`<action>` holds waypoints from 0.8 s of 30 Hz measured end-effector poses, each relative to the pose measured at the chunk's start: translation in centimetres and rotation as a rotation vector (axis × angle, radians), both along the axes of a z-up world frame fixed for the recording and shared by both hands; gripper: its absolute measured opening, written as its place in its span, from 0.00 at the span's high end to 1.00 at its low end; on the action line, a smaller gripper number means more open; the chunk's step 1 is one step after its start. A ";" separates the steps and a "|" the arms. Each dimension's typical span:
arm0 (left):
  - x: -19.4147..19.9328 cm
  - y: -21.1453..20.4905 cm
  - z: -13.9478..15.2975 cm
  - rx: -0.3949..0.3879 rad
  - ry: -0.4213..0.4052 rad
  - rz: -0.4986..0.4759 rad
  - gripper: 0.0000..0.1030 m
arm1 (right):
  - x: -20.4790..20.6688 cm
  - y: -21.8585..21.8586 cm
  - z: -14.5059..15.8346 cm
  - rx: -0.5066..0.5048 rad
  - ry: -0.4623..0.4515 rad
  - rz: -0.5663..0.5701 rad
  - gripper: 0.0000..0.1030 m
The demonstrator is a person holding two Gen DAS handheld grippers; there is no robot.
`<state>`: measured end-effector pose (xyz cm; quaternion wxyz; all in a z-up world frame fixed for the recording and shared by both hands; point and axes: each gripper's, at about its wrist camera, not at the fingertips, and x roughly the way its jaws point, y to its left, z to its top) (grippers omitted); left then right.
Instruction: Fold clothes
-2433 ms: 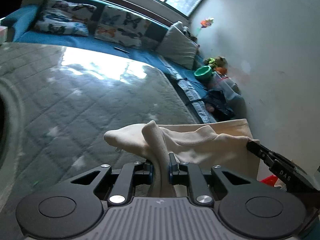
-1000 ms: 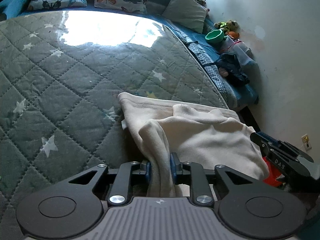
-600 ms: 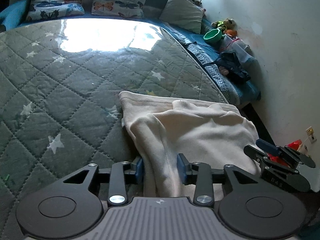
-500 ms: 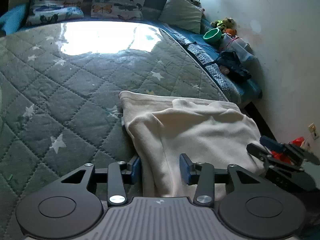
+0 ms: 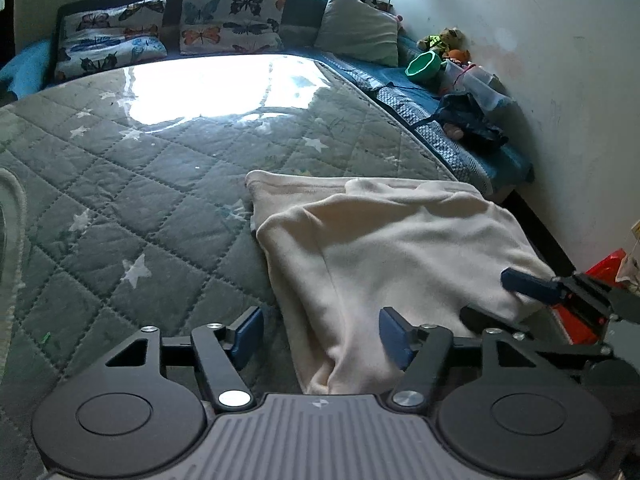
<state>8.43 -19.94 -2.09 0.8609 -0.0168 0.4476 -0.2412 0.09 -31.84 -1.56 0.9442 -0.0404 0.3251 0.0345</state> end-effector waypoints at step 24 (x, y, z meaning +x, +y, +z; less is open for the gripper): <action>-2.0 2.4 -0.2 0.030 -0.026 0.017 0.23 | -1.9 2.4 -0.4 0.010 0.012 0.059 0.26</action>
